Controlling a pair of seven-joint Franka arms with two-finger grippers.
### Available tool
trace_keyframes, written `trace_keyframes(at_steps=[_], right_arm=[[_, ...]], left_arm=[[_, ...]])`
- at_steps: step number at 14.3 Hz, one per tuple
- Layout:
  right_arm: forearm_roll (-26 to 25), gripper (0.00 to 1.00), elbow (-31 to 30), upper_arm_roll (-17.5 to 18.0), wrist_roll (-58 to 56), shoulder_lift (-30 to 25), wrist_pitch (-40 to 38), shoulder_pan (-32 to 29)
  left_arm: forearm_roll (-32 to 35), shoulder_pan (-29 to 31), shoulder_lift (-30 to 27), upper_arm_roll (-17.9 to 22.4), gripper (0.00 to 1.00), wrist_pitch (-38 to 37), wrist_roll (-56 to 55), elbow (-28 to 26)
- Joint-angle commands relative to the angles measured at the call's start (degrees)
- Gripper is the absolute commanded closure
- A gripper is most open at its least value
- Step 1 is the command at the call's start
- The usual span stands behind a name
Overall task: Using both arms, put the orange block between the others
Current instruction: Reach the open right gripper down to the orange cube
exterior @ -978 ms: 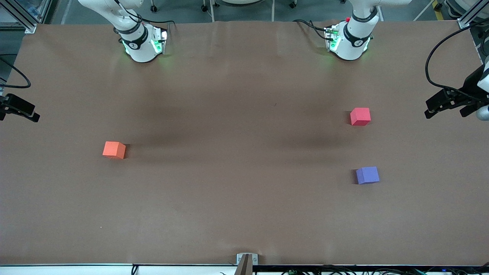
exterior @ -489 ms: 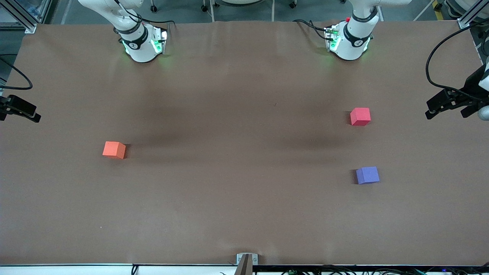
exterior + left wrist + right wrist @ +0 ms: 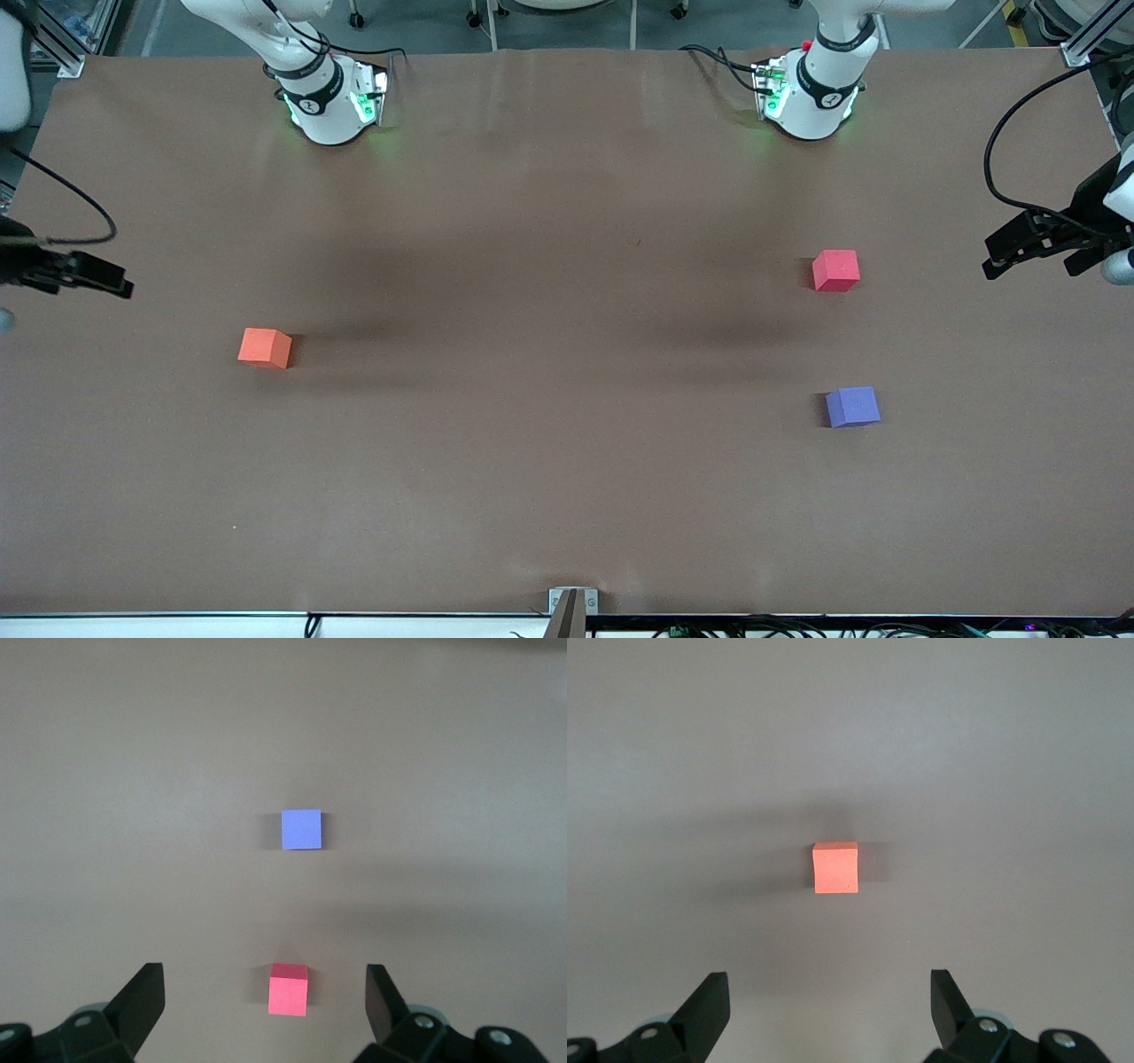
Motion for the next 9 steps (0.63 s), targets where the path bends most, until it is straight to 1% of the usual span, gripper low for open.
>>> trace_keyframes(at_steps=[1, 4, 7, 9], right_arm=[[-0.6, 0.0, 0.2, 0.2, -0.1, 6.6, 2.5, -1.0], [-0.6, 0.0, 0.2, 0.2, -2.6, 11.5, 5.6, -0.7], [-0.2, 0.0, 0.2, 0.3, -2.6, 16.3, 8.0, -0.2], [0.2, 0.0, -1.2, 0.5, -2.7, 18.9, 9.4, -0.5]], left_arm=[[-0.6, -0.1, 0.3, 0.0, 0.0, 0.2, -0.8, 0.6], [-0.5, 0.0, 0.2, -0.1, 0.0, 0.2, -0.8, 0.6], [-0.5, -0.1, 0.3, -0.1, 0.0, 0.2, -0.8, 0.5], [-0.5, 0.0, 0.3, -0.1, 0.0, 0.8, -0.8, 0.4]])
